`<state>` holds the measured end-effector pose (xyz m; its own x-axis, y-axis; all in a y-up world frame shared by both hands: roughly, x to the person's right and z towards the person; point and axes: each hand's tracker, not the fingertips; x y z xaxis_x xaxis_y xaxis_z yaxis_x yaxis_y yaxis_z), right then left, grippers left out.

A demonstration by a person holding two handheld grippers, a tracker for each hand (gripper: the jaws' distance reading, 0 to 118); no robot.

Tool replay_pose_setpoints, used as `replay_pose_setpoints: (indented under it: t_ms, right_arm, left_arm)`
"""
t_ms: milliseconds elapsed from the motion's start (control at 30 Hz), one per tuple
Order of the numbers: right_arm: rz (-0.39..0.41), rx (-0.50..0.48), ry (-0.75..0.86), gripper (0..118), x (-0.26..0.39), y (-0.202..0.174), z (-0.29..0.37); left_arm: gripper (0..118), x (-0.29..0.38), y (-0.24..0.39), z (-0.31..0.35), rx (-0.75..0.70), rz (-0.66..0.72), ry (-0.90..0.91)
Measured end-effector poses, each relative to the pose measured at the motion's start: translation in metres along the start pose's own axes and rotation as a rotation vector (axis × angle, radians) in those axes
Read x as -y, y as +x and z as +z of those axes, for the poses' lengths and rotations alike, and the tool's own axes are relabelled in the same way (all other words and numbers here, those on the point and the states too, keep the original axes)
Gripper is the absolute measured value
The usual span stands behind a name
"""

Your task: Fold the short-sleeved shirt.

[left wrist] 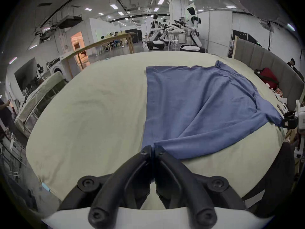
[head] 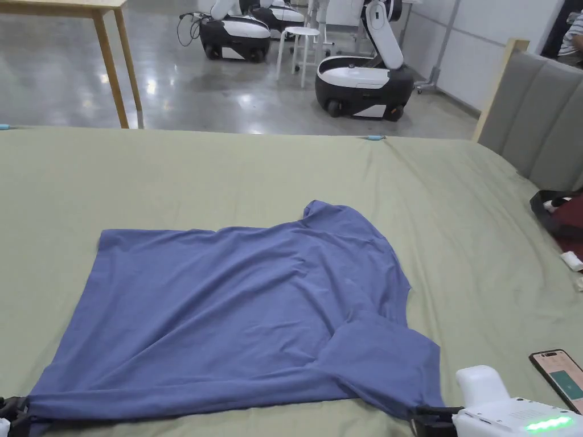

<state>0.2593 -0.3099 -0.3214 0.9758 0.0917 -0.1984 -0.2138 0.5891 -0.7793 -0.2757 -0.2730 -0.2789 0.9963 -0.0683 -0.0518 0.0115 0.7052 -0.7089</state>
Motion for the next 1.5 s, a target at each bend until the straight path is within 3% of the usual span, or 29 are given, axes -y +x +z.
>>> replay_pose_setpoints:
  t_ms: [67,133,200,300,367,533,767,967,1000,1033,1067,1100,1133,1200,1333,1367,1400,1433,1467,1500]
  right_arm:
    - [0.050,-0.010,-0.040,38,-0.006,-0.004,-0.008]
    - [0.068,-0.024,-0.024,10,-0.008,-0.007,-0.010]
    - [0.071,-0.026,0.060,8,-0.014,-0.007,0.005]
    - [-0.082,-0.120,0.136,8,-0.026,0.012,0.033]
    - [-0.126,-0.121,0.173,8,-0.040,0.021,0.046]
    - [-0.121,-0.079,0.237,8,-0.109,0.035,0.053]
    - [-0.157,-0.001,0.194,8,-0.215,0.029,-0.040]
    - [-0.229,0.024,0.073,8,-0.223,0.025,-0.120]
    - [-0.238,0.031,0.078,12,-0.219,0.025,-0.123]
    - [-0.236,0.034,0.089,30,-0.215,0.026,-0.122]
    - [-0.229,0.062,0.108,71,-0.210,0.027,-0.118]
    - [-0.210,0.112,0.134,96,-0.205,0.024,-0.106]
    - [-0.193,0.104,0.174,105,-0.200,0.023,-0.096]
    - [-0.150,0.037,0.323,105,-0.183,0.011,-0.058]
    - [-0.115,-0.013,0.452,105,-0.144,-0.027,-0.007]
    - [-0.110,-0.011,0.453,98,-0.131,-0.039,0.002]
    - [-0.110,-0.018,0.449,78,-0.118,-0.049,0.009]
    - [-0.116,-0.035,0.453,44,-0.108,-0.056,0.015]
    - [-0.119,-0.048,0.451,7,-0.099,-0.064,0.017]
    - [-0.112,-0.038,0.443,6,-0.090,-0.074,0.020]
  left_arm:
    - [1,0.001,-0.003,-0.005,-0.003,-0.002,-0.003]
    - [1,0.000,-0.001,-0.006,-0.002,-0.006,-0.008]
    - [1,-0.002,-0.004,-0.008,-0.016,-0.024,-0.015]
    - [1,-0.016,-0.012,0.003,-0.071,-0.017,0.020]
    - [1,-0.033,-0.015,0.011,-0.070,-0.003,0.056]
    - [1,-0.103,-0.006,0.006,-0.093,-0.078,0.130]
    - [1,-0.196,-0.011,-0.115,-0.095,-0.030,-0.017]
    - [2,-0.189,-0.014,-0.193,-0.080,0.106,-0.192]
    - [11,-0.186,-0.013,-0.193,-0.078,0.106,-0.181]
    - [33,-0.183,-0.013,-0.190,-0.083,0.108,-0.172]
    - [85,-0.180,-0.014,-0.182,-0.086,0.117,-0.145]
    - [111,-0.176,-0.013,-0.169,-0.052,0.134,-0.113]
    - [116,-0.173,-0.014,-0.157,-0.043,0.136,-0.076]
    - [113,-0.163,-0.008,-0.115,-0.085,0.139,0.084]
    - [113,-0.123,0.015,-0.057,-0.021,0.114,0.187]
    - [107,-0.108,0.025,-0.046,-0.035,0.091,0.190]
    - [94,-0.087,0.034,-0.038,-0.067,0.058,0.206]
    - [70,-0.071,0.040,-0.030,-0.066,0.033,0.222]
    - [29,-0.054,0.046,-0.026,-0.073,0.026,0.203]
    - [6,-0.036,0.043,-0.038,-0.081,0.004,0.156]
